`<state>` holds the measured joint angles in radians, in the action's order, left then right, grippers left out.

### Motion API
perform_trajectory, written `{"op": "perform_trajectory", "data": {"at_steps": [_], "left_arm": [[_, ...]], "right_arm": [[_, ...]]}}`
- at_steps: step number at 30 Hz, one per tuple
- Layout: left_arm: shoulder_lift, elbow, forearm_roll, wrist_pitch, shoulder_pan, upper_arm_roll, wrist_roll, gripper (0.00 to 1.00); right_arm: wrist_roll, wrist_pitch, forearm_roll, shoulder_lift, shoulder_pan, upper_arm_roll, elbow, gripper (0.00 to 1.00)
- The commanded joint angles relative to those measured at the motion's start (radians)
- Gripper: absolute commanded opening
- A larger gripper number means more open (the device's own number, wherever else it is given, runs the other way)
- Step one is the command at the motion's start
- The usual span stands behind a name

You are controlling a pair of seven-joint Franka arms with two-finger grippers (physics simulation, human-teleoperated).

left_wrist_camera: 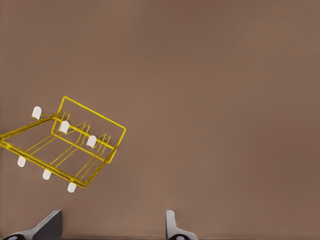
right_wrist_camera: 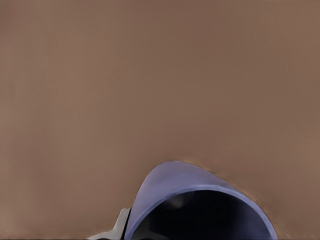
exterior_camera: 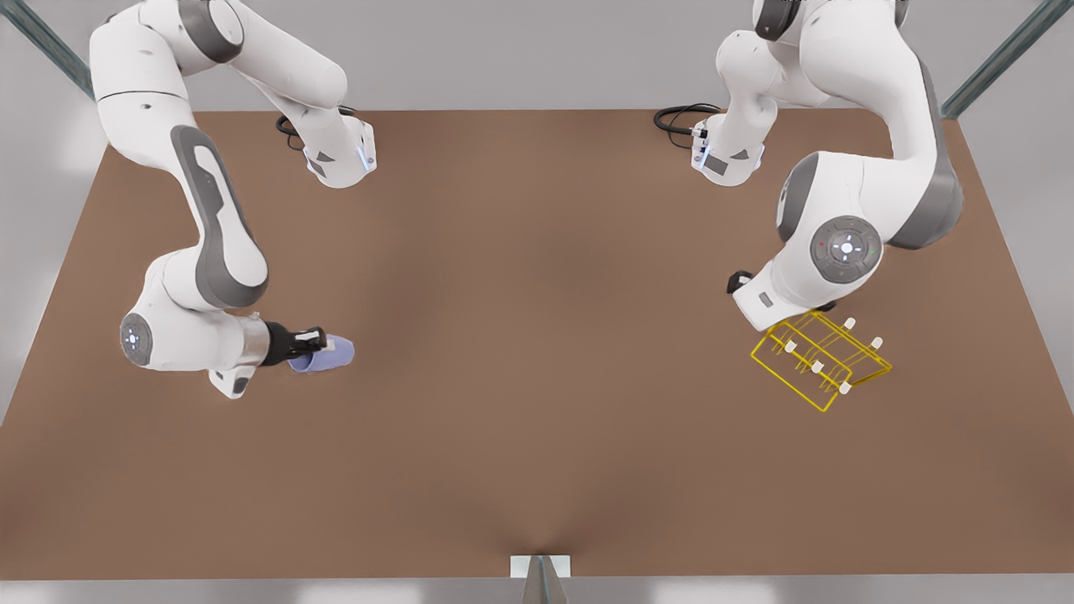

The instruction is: Place the cup on the cup holder

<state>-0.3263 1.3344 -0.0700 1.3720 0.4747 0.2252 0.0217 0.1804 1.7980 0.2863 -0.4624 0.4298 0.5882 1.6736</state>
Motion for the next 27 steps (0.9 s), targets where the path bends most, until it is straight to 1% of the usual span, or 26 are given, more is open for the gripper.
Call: {"op": "perform_trajectory", "data": {"at_steps": [1,2,3,4,8,11,13,16,19,20,21,24,27], "left_arm": [[0.0,-0.003,-0.045,-0.024,0.007,0.0,-0.006,1.0],[0.003,-0.027,-0.004,-0.022,0.005,0.003,-0.003,1.0],[0.003,-0.032,-0.002,-0.007,0.005,0.002,-0.003,1.0],[0.003,-0.032,-0.002,0.002,0.004,0.003,-0.003,1.0],[0.003,-0.029,-0.004,0.01,0.004,0.003,0.0,1.0],[0.003,-0.027,-0.004,0.01,0.002,0.003,-0.002,1.0],[0.003,-0.027,-0.004,0.007,0.004,0.003,-0.002,1.0],[0.003,-0.026,-0.004,-0.004,0.002,0.003,-0.002,1.0],[0.001,-0.026,-0.004,-0.001,0.002,0.003,-0.002,1.0],[0.001,-0.026,-0.004,-0.001,0.004,0.003,-0.002,1.0],[0.001,-0.026,-0.004,0.001,0.004,0.003,-0.002,1.0],[0.0,-0.024,-0.004,0.002,0.004,0.002,-0.002,1.0],[-0.002,-0.021,-0.004,0.004,0.002,0.002,-0.002,1.0]], "right_arm": [[0.013,-0.147,0.231,-0.039,-0.025,0.001,-0.003,0.21],[0.018,-0.146,0.267,-0.079,-0.055,0.001,-0.029,0.21],[0.016,-0.144,0.281,-0.12,-0.082,0.001,-0.058,0.21],[0.016,-0.132,0.346,-0.148,-0.117,0.001,-0.067,0.21],[0.001,0.0,0.542,-0.235,-0.287,-0.005,-0.123,0.21],[0.001,0.13,0.669,-0.303,-0.404,-0.011,-0.186,0.21],[-0.004,0.285,0.755,-0.317,-0.496,-0.013,-0.201,0.21],[-0.025,0.454,0.85,-0.367,-0.614,-0.013,-0.268,0.21],[-0.035,0.616,0.896,-0.432,-0.738,-0.014,-0.339,0.21],[-0.035,0.644,0.904,-0.462,-0.767,-0.014,-0.373,0.21],[-0.033,0.646,0.904,-0.502,-0.787,-0.014,-0.42,0.21],[-0.033,0.693,0.904,-0.559,-0.838,-0.014,-0.483,0.21],[-0.033,0.695,0.906,-0.607,-0.887,-0.051,-0.551,0.21]]}}
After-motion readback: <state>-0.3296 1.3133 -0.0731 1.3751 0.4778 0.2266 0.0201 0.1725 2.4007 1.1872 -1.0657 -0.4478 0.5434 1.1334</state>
